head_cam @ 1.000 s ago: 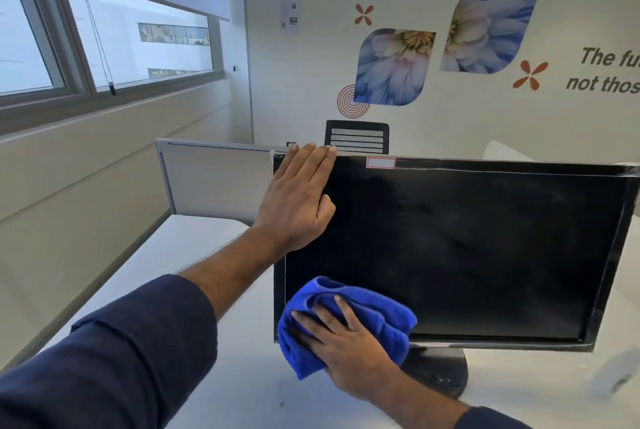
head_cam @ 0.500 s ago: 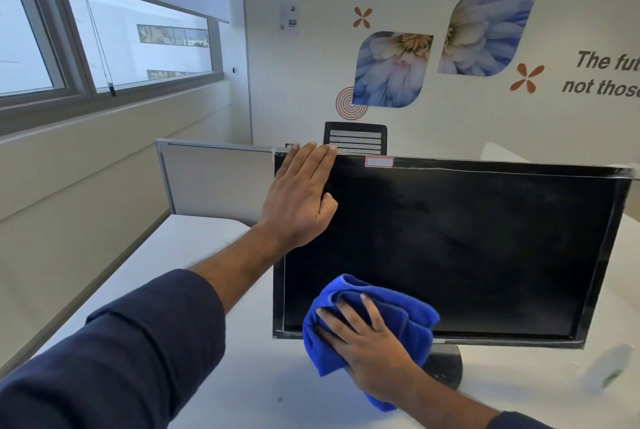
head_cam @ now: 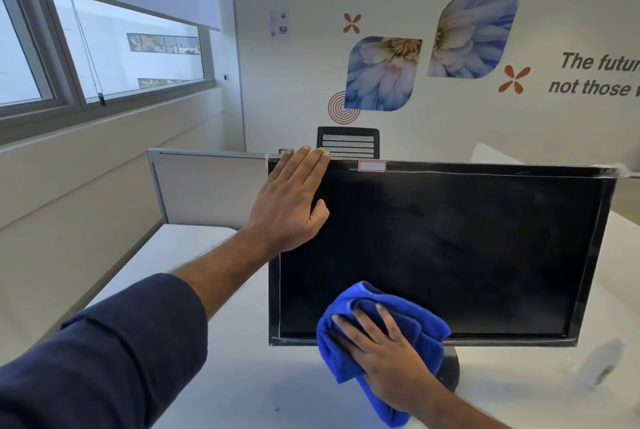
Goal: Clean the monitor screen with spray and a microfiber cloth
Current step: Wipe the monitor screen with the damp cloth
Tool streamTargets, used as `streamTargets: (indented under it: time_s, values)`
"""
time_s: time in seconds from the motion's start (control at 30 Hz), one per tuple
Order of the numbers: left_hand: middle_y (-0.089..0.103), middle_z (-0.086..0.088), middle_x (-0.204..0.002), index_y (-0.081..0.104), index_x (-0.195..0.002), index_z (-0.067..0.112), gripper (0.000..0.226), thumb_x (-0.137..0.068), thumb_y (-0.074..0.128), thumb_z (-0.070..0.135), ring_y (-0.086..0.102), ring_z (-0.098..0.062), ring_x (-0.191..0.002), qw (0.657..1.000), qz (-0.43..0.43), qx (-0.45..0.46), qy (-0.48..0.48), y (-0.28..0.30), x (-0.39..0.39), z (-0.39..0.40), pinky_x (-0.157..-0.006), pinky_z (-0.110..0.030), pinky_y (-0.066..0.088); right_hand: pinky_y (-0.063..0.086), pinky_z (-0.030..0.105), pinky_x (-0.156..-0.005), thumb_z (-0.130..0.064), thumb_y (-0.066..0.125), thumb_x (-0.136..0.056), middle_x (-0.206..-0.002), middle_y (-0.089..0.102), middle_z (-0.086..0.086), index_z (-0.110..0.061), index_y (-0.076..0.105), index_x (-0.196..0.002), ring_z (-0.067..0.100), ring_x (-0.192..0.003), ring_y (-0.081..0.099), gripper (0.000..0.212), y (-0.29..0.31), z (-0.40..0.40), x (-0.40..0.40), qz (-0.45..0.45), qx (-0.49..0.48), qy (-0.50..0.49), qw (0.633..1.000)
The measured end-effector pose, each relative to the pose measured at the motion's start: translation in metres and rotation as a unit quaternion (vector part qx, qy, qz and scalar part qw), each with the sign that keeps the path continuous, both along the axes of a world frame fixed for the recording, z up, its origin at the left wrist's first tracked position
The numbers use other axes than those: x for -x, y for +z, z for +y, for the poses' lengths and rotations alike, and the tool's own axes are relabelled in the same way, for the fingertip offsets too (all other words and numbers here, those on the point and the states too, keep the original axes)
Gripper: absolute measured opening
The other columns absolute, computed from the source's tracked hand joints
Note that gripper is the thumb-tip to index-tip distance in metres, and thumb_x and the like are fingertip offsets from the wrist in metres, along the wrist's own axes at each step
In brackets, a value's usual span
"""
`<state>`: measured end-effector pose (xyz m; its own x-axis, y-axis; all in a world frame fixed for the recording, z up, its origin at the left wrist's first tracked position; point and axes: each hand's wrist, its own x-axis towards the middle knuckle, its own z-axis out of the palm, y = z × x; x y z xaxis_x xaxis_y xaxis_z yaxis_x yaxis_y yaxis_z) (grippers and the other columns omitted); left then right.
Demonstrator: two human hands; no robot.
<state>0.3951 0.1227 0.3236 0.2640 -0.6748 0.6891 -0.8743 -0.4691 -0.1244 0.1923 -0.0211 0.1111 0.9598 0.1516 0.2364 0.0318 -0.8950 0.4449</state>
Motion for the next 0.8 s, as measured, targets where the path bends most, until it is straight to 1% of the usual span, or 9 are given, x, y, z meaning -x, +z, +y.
streamTargets:
  time_s: [0.07,0.17,0.23,0.33,0.43,0.53,0.63,0.7,0.8]
  values:
    - [0.034,-0.007,-0.159,0.029,-0.155,0.011,0.069,-0.094,0.039,0.042,0.021,-0.021,-0.151,1.000,-0.021,-0.015,-0.007,0.008,-0.002,-0.003,-0.125,-0.040,0.008,0.004,0.053,-0.119,-0.030,0.051,-0.078,-0.162,0.022,-0.009,-0.032,0.024,-0.155,0.025,-0.150,0.016,0.081,0.007,-0.013,0.009,-0.017,-0.003,-0.017,1.000]
    - [0.034,-0.005,-0.160,0.032,-0.154,0.015,0.066,-0.098,0.033,0.048,0.021,-0.020,-0.151,0.994,-0.060,-0.073,-0.051,0.027,0.000,-0.021,-0.125,-0.039,0.011,0.012,0.053,-0.117,-0.029,0.060,-0.075,-0.162,0.022,-0.009,-0.032,0.024,-0.155,0.026,-0.149,0.020,0.088,0.023,-0.024,0.013,-0.056,-0.049,-0.068,0.995]
    - [0.030,-0.003,-0.162,0.029,-0.156,0.016,0.065,-0.099,0.029,0.048,0.018,-0.018,-0.152,0.987,-0.078,-0.112,-0.086,0.038,0.005,-0.041,-0.125,-0.038,0.010,0.015,0.055,-0.117,-0.030,0.056,-0.076,-0.163,0.019,-0.008,-0.031,0.025,-0.155,0.026,-0.150,0.017,0.085,0.031,-0.027,0.013,-0.095,-0.083,-0.099,0.987]
    - [0.026,-0.002,-0.163,0.022,-0.157,0.017,0.062,-0.101,0.026,0.045,0.015,-0.016,-0.152,0.980,-0.084,-0.145,-0.108,0.049,0.010,-0.067,-0.125,-0.036,0.009,0.014,0.057,-0.118,-0.036,0.053,-0.084,-0.165,0.015,-0.005,-0.027,0.026,-0.154,0.027,-0.151,0.013,0.076,0.037,-0.032,0.009,-0.152,-0.125,-0.130,0.972]
    - [0.029,-0.003,-0.162,0.023,-0.157,0.018,0.060,-0.102,0.025,0.041,0.023,-0.016,-0.150,0.984,-0.048,-0.135,-0.107,0.049,0.009,-0.075,-0.123,-0.032,0.011,0.014,0.057,-0.119,-0.042,0.049,-0.089,-0.166,0.010,-0.004,-0.027,0.029,-0.153,0.028,-0.152,0.012,0.068,0.042,-0.041,0.005,-0.191,-0.156,-0.161,0.956]
    - [0.034,-0.004,-0.160,0.026,-0.156,0.017,0.061,-0.100,0.023,0.041,0.029,-0.017,-0.148,0.986,-0.021,-0.124,-0.106,0.045,0.007,-0.071,-0.120,-0.029,0.012,0.009,0.056,-0.120,-0.046,0.046,-0.090,-0.166,0.005,-0.004,-0.024,0.034,-0.151,0.027,-0.152,0.007,0.066,0.053,-0.047,-0.005,-0.228,-0.171,-0.178,0.942]
    - [0.038,-0.005,-0.158,0.029,-0.155,0.017,0.064,-0.098,0.022,0.044,0.033,-0.019,-0.145,0.986,-0.017,-0.123,-0.110,0.046,0.008,-0.070,-0.119,-0.031,0.018,0.003,0.054,-0.121,-0.060,0.038,-0.094,-0.166,0.009,-0.001,-0.025,0.026,-0.155,0.029,-0.153,0.006,0.071,0.079,-0.047,-0.023,-0.270,-0.197,-0.173,0.927]
    - [0.039,-0.004,-0.157,0.030,-0.155,0.017,0.066,-0.097,0.020,0.047,0.034,-0.019,-0.145,0.986,-0.012,-0.123,-0.109,0.047,0.010,-0.071,-0.119,-0.034,0.020,-0.003,0.053,-0.121,-0.071,0.028,-0.093,-0.166,0.009,0.000,-0.025,0.022,-0.156,0.029,-0.153,0.002,0.079,0.106,-0.047,-0.039,-0.297,-0.232,-0.169,0.911]
    - [0.040,-0.004,-0.157,0.031,-0.155,0.017,0.069,-0.096,0.020,0.051,0.033,-0.018,-0.145,0.987,-0.014,-0.118,-0.110,0.045,0.012,-0.071,-0.120,-0.034,0.020,-0.004,0.053,-0.120,-0.067,0.019,-0.096,-0.166,0.007,-0.003,-0.030,0.013,-0.158,0.027,-0.153,-0.001,0.073,0.138,-0.043,-0.058,-0.321,-0.257,-0.142,0.901]
